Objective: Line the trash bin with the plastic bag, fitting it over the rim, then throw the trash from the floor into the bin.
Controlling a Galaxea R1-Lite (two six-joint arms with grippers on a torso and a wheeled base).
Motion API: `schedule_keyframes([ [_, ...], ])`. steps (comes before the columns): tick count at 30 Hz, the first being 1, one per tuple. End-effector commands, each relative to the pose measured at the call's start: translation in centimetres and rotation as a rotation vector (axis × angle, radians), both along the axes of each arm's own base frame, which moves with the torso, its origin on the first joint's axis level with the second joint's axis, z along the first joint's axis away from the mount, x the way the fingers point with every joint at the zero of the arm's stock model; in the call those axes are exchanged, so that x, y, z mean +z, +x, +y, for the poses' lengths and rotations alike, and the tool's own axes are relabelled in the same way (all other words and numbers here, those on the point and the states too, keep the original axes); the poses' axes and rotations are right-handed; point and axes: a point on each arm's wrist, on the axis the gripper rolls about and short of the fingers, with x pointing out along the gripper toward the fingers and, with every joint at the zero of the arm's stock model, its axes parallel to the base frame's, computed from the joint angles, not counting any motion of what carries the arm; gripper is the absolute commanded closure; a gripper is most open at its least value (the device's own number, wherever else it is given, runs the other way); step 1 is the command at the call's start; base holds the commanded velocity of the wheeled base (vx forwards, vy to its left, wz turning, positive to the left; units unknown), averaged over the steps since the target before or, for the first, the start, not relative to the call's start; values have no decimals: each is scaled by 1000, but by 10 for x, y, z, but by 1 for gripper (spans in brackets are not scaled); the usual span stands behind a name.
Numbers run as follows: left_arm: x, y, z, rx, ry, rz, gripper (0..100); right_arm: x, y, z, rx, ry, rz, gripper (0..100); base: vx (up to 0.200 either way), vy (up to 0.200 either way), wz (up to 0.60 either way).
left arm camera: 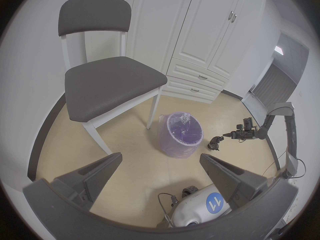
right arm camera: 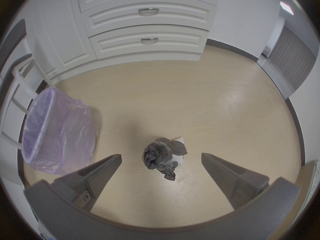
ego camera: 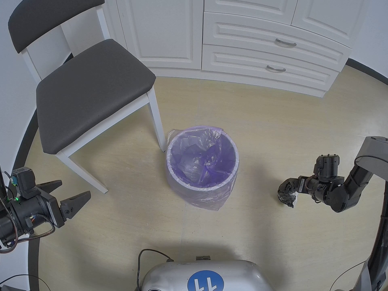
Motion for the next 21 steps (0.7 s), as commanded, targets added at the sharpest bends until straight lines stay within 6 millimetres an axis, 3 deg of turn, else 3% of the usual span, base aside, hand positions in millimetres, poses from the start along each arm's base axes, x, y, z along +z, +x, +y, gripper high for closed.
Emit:
schedule_keyframes([
  [1,-1,1,0,0,1,7,0,-19,12,-5,-33,33,24,0,0,0,0],
  [9,-2,2,0,1,0,10,0,-29,28,-12,-69,165,-4,0,0,0,0],
  [21,-2,2,0,1,0,13,0,-51,48,-26,-135,217,-20,0,0,0,0],
])
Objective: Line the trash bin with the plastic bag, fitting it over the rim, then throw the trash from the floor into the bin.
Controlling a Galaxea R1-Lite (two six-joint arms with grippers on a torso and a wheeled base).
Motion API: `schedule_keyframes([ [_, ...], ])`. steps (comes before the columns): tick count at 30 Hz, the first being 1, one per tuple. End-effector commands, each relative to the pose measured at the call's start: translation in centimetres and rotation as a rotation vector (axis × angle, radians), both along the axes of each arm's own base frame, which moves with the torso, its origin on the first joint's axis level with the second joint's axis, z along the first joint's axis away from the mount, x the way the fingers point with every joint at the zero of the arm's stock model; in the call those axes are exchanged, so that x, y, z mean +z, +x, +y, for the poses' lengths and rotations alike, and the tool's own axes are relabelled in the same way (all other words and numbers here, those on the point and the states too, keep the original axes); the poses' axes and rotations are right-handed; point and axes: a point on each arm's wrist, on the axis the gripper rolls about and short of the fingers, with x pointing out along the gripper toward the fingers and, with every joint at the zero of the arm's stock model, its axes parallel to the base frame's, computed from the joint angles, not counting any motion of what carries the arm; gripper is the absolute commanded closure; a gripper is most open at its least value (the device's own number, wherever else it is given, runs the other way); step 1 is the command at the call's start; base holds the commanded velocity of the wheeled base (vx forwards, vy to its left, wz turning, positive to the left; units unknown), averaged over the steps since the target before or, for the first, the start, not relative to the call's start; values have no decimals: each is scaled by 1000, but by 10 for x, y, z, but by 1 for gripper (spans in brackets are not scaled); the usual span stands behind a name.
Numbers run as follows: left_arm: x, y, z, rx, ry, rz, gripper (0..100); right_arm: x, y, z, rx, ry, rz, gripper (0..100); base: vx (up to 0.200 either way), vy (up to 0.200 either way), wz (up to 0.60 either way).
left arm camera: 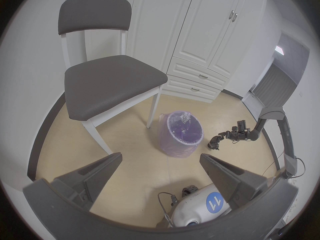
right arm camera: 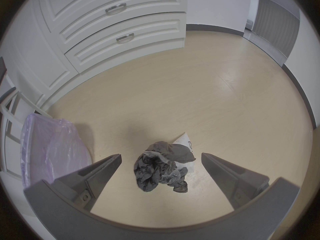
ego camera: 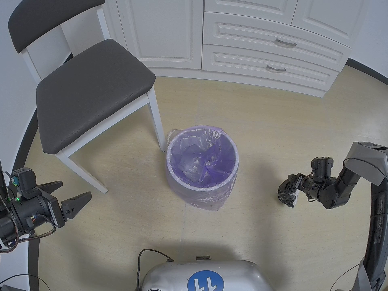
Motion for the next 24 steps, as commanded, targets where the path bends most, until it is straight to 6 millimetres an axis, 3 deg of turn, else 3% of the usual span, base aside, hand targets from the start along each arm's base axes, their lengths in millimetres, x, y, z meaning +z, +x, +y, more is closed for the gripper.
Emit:
schedule_keyframes([
  [1,-1,1,0,0,0,5,0,-14,6,-7,-21,7,4,0,0,0,0],
  [11,-1,1,0,0,0,6,0,-36,18,-9,-39,33,-28,0,0,0,0],
  [24,-4,3,0,0,3,23,0,-47,34,-2,-55,106,-66,0,0,0,0],
])
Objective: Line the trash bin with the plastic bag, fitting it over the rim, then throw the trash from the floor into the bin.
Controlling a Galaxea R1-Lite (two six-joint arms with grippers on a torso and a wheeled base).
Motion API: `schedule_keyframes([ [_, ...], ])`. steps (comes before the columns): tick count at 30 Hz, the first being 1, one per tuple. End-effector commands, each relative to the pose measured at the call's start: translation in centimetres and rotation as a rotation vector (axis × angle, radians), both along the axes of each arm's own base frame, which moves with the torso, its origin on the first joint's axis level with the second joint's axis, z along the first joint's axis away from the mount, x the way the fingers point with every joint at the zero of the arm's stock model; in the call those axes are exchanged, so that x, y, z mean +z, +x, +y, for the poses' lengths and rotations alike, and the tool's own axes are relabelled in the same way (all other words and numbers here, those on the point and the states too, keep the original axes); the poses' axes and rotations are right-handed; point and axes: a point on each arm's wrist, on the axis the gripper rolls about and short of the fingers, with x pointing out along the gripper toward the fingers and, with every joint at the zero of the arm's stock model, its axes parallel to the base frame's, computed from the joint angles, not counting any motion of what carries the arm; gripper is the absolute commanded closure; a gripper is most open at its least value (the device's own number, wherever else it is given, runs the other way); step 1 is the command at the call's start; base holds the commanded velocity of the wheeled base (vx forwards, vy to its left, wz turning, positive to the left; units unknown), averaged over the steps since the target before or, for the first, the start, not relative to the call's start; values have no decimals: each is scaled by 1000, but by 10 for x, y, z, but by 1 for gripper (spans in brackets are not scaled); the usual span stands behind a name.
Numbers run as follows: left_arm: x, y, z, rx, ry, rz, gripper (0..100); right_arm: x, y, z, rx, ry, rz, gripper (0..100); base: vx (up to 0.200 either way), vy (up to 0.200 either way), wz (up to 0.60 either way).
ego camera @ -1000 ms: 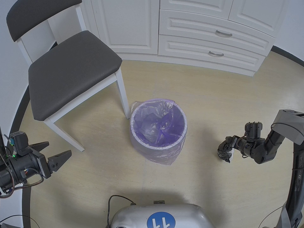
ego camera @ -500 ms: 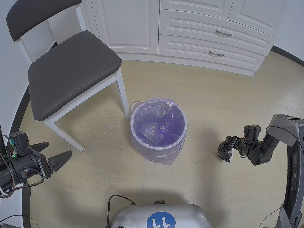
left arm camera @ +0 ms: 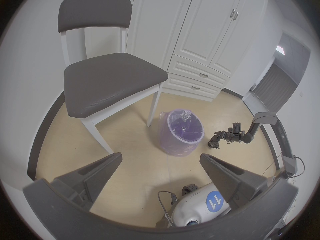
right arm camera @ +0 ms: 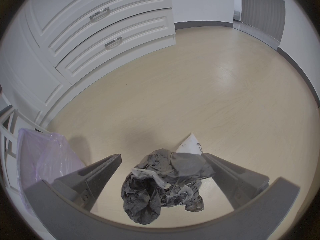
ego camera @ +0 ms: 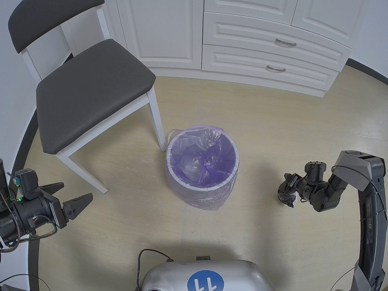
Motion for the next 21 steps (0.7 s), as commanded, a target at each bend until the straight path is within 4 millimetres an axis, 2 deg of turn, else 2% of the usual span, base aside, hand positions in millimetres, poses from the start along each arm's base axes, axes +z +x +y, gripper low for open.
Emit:
schedule_keyframes([
  [1,-1,1,0,0,1,8,0,-9,3,2,4,-1,9,0,0,0,0],
  [21,-3,1,-1,-3,3,12,0,-19,2,3,9,-4,29,0,0,0,0],
])
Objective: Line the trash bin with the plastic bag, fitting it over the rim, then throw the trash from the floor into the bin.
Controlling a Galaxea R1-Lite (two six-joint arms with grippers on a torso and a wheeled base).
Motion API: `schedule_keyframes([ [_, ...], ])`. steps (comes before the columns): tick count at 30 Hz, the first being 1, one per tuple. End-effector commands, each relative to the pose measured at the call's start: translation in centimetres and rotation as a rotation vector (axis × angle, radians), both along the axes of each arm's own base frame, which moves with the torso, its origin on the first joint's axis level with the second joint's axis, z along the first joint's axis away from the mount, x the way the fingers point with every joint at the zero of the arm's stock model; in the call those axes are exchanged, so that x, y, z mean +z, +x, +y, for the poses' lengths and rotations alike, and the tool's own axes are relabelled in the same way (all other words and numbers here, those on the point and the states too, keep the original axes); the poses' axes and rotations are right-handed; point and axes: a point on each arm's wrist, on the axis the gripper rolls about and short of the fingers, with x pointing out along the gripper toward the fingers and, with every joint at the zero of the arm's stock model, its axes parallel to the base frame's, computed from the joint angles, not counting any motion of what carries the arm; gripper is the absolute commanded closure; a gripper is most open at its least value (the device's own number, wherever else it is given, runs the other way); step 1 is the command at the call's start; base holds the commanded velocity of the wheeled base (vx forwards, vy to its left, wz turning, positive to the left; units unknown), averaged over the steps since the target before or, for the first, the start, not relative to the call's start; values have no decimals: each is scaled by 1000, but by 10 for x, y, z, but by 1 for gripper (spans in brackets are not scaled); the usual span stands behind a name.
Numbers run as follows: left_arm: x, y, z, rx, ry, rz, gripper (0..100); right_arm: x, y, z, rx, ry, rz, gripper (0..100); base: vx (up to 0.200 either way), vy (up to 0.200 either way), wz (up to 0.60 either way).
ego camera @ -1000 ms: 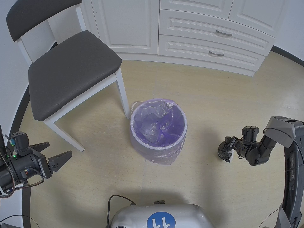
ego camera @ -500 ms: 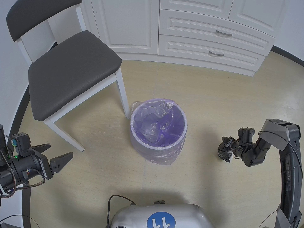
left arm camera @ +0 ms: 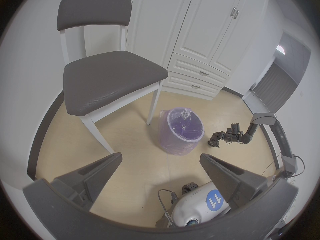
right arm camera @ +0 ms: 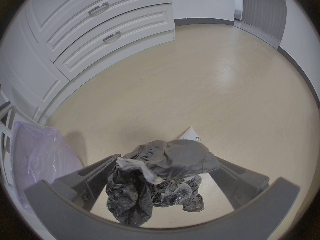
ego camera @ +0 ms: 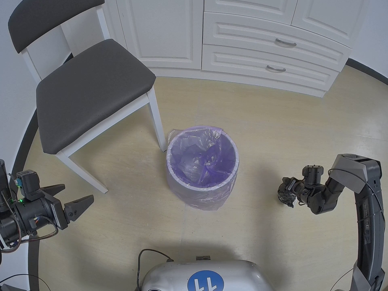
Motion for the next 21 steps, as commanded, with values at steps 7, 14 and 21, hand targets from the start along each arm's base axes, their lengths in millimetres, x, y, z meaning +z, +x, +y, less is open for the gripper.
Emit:
schedule_keyframes([
  [7,1,-1,0,0,-1,-7,0,-3,0,1,3,1,2,100,0,0,0],
  [14,1,-2,0,-2,-1,-28,0,-3,-2,1,2,-1,-19,100,0,0,0],
  [21,7,-9,1,4,-9,-98,0,-6,-28,3,101,-27,72,100,0,0,0],
])
